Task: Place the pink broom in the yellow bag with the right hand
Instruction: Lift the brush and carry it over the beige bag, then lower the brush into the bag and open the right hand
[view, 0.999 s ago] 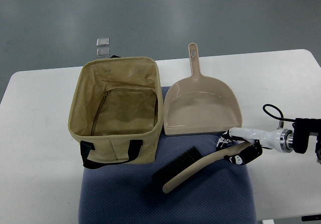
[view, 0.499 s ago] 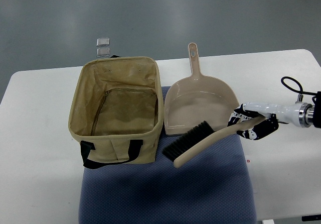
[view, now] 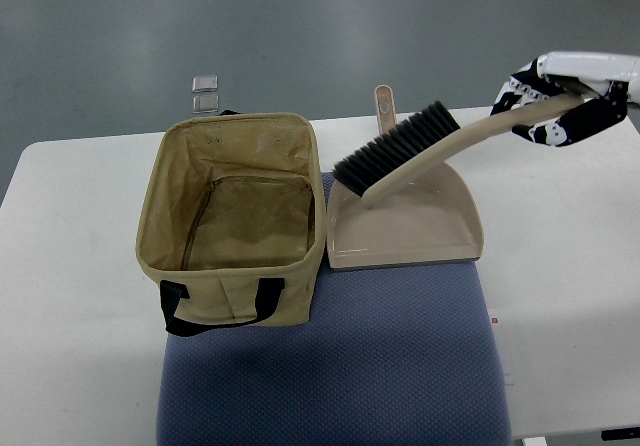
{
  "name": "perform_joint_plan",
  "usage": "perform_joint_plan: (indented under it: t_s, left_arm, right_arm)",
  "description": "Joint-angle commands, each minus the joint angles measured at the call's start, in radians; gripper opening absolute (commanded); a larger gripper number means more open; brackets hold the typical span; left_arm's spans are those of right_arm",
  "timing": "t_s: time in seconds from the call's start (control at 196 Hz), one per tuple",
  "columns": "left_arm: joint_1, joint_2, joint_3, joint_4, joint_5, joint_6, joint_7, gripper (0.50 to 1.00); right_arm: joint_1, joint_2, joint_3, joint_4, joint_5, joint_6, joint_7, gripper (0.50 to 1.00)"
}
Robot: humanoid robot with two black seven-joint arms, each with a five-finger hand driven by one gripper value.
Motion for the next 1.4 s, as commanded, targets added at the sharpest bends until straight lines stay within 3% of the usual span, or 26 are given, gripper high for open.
perform_joint_plan:
  t_s: [0.0,0.336,0.51,0.769,0.983,1.218,1.228,1.233,1.243,1.248,1.254,1.259,1.264,1.279,1.31,1.396]
  left_arm:
    - [-0.002,0.0,0.002,-0.004,0.0,0.0,0.001,1.0]
    - [-0.003,0.0,0.003,-0.004,0.0,0.0,0.003,1.0]
    - [-0.003,0.0,0.003,0.001,0.0,0.0,0.005,1.0]
    - [-0.003,0.0,0.0,0.0,0.0,0.0,0.005,1.0]
    - [-0.003,0.0,-0.005,0.0,0.0,0.0,0.005,1.0]
    - [-0.003,0.0,-0.005,0.001,0.0,-0.002,0.005,1.0]
    - [-0.003,0.0,-0.005,0.001,0.0,-0.002,0.005,1.0]
    - [-0.003,0.0,-0.005,0.001,0.0,-0.002,0.005,1.0]
    - [-0.003,0.0,-0.005,0.001,0.0,-0.002,0.005,1.0]
    - [-0.003,0.0,-0.005,0.001,0.0,-0.002,0.005,1.0]
    - [-0.003,0.0,-0.005,0.001,0.0,-0.002,0.005,1.0]
    - [-0.003,0.0,-0.005,0.001,0.0,-0.002,0.005,1.0]
    - [-0.003,0.0,-0.005,0.001,0.0,-0.002,0.005,1.0]
    - [-0.003,0.0,-0.005,0.001,0.0,0.0,0.005,1.0]
    - [-0.003,0.0,-0.005,0.001,-0.001,-0.002,0.005,1.0]
    - [-0.003,0.0,-0.005,0.003,0.0,-0.002,0.005,1.0]
  right_arm:
    - [0.103,0.031,0.006,-0.017,0.005,0.0,-0.015,0.5]
    - [0.318,0.346,-0.075,-0.201,-0.015,-0.005,-0.095,0.5]
    - [0.458,0.511,-0.276,-0.373,-0.047,-0.011,-0.092,0.5]
    - [0.493,0.752,-0.4,-0.575,-0.144,-0.023,-0.089,0.5]
    - [0.496,0.867,-0.526,-0.62,-0.205,-0.025,-0.087,0.5]
    - [0.49,0.89,-0.542,-0.62,-0.227,-0.026,-0.087,0.5]
    - [0.49,0.892,-0.542,-0.62,-0.227,-0.026,-0.087,0.525]
    - [0.488,0.892,-0.542,-0.62,-0.227,-0.026,-0.087,0.58]
    - [0.488,0.892,-0.542,-0.62,-0.227,-0.026,-0.087,0.58]
    - [0.488,0.892,-0.542,-0.62,-0.227,-0.026,-0.087,0.631]
    - [0.488,0.892,-0.542,-0.62,-0.227,-0.026,-0.087,0.631]
    - [0.488,0.892,-0.542,-0.62,-0.227,-0.028,-0.087,0.672]
    - [0.488,0.892,-0.542,-0.62,-0.227,-0.028,-0.087,0.672]
    - [0.488,0.892,-0.542,-0.62,-0.227,-0.028,-0.087,0.745]
    - [0.49,0.892,-0.54,-0.62,-0.227,-0.028,-0.087,0.805]
    - [0.495,0.89,-0.538,-0.62,-0.227,-0.026,-0.087,0.915]
